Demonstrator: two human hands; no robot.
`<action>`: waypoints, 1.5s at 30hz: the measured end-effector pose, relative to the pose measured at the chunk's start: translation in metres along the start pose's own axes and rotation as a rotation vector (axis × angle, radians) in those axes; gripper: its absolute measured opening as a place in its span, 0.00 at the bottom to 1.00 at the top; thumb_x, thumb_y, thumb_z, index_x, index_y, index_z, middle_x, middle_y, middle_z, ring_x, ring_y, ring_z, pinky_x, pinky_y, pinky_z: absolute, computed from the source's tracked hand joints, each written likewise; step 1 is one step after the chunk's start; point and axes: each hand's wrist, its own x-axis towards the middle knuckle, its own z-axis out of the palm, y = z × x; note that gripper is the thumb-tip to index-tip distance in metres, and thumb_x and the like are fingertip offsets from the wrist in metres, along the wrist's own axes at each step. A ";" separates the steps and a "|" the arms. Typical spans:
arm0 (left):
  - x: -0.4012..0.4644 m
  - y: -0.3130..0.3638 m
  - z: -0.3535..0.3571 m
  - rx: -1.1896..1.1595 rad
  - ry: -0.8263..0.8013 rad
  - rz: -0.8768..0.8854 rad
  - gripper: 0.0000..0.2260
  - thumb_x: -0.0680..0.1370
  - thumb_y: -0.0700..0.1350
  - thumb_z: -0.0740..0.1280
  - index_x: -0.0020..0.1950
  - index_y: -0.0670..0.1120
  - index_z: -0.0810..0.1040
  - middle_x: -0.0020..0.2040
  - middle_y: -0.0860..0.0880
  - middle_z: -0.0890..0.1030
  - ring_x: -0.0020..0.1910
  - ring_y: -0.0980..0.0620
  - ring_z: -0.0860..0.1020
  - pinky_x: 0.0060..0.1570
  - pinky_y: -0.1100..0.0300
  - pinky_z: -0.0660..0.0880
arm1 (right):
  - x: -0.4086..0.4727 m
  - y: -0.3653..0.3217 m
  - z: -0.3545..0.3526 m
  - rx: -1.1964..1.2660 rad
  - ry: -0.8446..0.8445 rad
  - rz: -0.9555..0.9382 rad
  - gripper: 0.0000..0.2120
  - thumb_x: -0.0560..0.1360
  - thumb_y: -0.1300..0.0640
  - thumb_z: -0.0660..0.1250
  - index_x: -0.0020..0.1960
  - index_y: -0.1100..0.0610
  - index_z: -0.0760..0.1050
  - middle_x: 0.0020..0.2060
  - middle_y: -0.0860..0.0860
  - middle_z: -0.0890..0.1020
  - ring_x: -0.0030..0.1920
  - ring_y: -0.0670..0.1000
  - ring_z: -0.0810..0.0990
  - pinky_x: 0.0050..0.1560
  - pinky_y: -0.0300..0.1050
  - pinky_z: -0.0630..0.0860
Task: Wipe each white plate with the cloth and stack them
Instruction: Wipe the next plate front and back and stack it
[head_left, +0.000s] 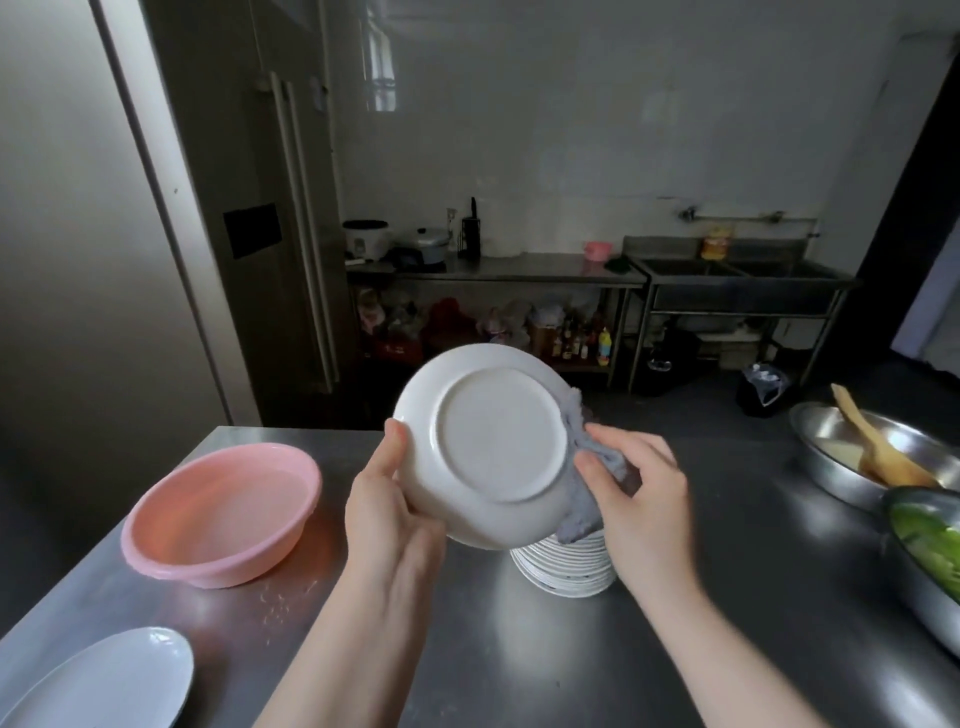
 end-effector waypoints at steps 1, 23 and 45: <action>-0.001 -0.001 0.002 -0.046 0.012 -0.035 0.09 0.78 0.48 0.69 0.47 0.42 0.81 0.36 0.49 0.86 0.32 0.52 0.84 0.39 0.48 0.75 | -0.010 0.004 0.004 0.001 0.035 -0.003 0.18 0.72 0.65 0.72 0.50 0.42 0.79 0.47 0.42 0.78 0.50 0.40 0.78 0.50 0.29 0.71; -0.007 -0.034 0.002 0.062 -0.162 0.079 0.15 0.76 0.49 0.67 0.56 0.40 0.82 0.52 0.42 0.85 0.49 0.49 0.85 0.39 0.58 0.81 | -0.004 -0.021 0.013 -0.267 0.016 -0.224 0.14 0.72 0.63 0.72 0.57 0.54 0.82 0.49 0.46 0.76 0.51 0.49 0.77 0.54 0.43 0.74; -0.023 -0.031 -0.009 0.388 -0.172 0.371 0.07 0.76 0.41 0.69 0.38 0.44 0.82 0.38 0.44 0.80 0.38 0.48 0.76 0.41 0.55 0.72 | 0.012 -0.047 0.009 -0.280 -0.096 -0.372 0.12 0.73 0.64 0.71 0.55 0.55 0.82 0.49 0.49 0.77 0.53 0.50 0.72 0.57 0.41 0.70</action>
